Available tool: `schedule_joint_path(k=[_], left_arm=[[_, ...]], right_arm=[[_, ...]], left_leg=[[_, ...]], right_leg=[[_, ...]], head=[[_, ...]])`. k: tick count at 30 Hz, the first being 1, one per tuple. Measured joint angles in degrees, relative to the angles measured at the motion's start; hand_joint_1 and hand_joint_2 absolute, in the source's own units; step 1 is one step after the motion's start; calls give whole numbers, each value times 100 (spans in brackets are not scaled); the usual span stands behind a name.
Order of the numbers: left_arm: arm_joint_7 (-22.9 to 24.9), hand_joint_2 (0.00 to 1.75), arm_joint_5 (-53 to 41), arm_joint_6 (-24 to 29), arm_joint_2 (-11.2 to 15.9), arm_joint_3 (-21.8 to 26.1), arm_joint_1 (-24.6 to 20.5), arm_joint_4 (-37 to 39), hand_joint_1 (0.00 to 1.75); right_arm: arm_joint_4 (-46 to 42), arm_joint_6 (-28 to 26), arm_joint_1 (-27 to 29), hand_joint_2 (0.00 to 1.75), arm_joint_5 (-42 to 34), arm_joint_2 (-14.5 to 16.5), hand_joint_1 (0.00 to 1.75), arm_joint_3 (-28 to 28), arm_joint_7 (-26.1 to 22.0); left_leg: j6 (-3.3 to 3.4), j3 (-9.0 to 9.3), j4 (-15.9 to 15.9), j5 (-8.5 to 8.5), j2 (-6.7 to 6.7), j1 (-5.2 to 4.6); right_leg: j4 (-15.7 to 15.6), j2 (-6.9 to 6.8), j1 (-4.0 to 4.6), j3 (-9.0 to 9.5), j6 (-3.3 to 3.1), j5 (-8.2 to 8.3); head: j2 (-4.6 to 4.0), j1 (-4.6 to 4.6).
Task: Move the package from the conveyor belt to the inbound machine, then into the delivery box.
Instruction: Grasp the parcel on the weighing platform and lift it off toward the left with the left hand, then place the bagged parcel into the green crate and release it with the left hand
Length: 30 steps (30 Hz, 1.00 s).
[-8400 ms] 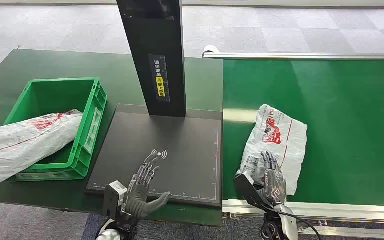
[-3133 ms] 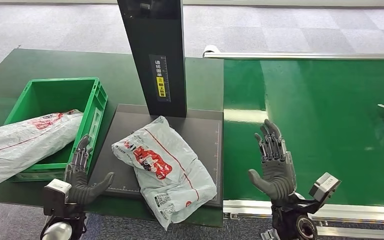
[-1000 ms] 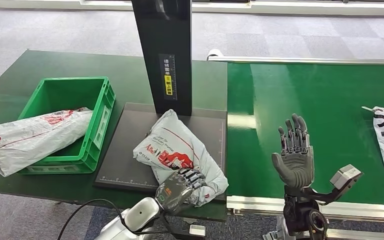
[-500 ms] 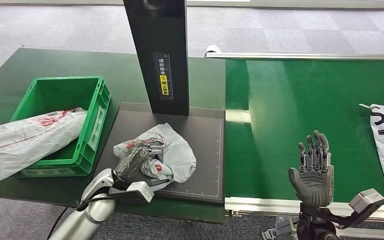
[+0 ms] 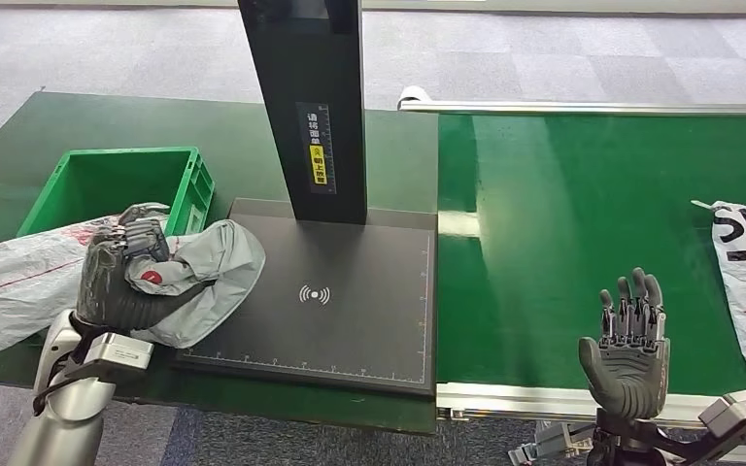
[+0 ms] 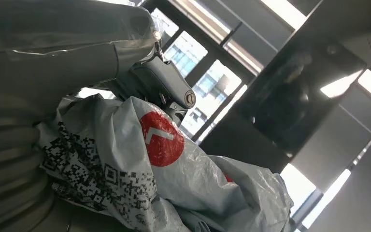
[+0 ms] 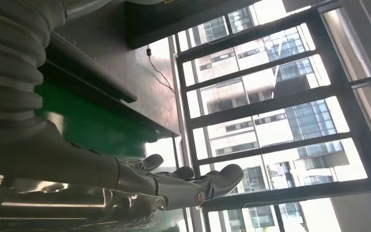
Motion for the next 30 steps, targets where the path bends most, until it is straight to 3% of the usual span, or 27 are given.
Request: schedule_joint_path(k=[5, 8, 12, 18, 25, 30], left_arm=[[-8, 175, -141, 159, -11, 223, -9, -135, 175], [64, 175, -696, 873, 14, 287, -132, -162, 175], [474, 175, -1388, 1673, 176, 406, -688, -158, 175], [613, 175, -1088, 1804, 507, 665, -1735, -92, 175], [698, 175, -983, 1828, 805, 828, -2593, 148, 175], [1031, 175, -1512, 1771, 984, 747, -3274, 469, 175]], right_arm=[[-11, -1, 9, 175, 1, 23, 0, 7, 0], [-9, 5, 0, 175, -1, 22, 0, 23, 1], [59, -76, -107, 175, -57, -43, 0, 128, -31], [230, -168, -246, 175, -143, -146, 0, 333, -93], [348, -221, -396, 175, -110, -146, 0, 494, -71], [407, -260, -531, 175, -81, -122, 0, 546, 31]], left_leg=[[0, -2, 0, 0, 0, 0], [0, -6, 1, 0, -1, 0], [0, -7, 1, 3, -1, 2], [-2, -7, 1, 6, -1, 10], [-3, -11, 1, 5, -1, 12], [-2, -12, 2, 5, 1, 12]], right_leg=[[0, 0, 0, -1, 0, 0], [0, 0, 0, -4, 0, 0], [1, -1, 2, -5, -2, 2], [4, 1, 13, -5, -10, 8], [3, 1, 16, -12, -11, 6], [3, 3, 15, -11, -11, 7]], head=[[0, 0], [0, 1], [0, 0], [0, 1], [0, 1], [0, 2]])
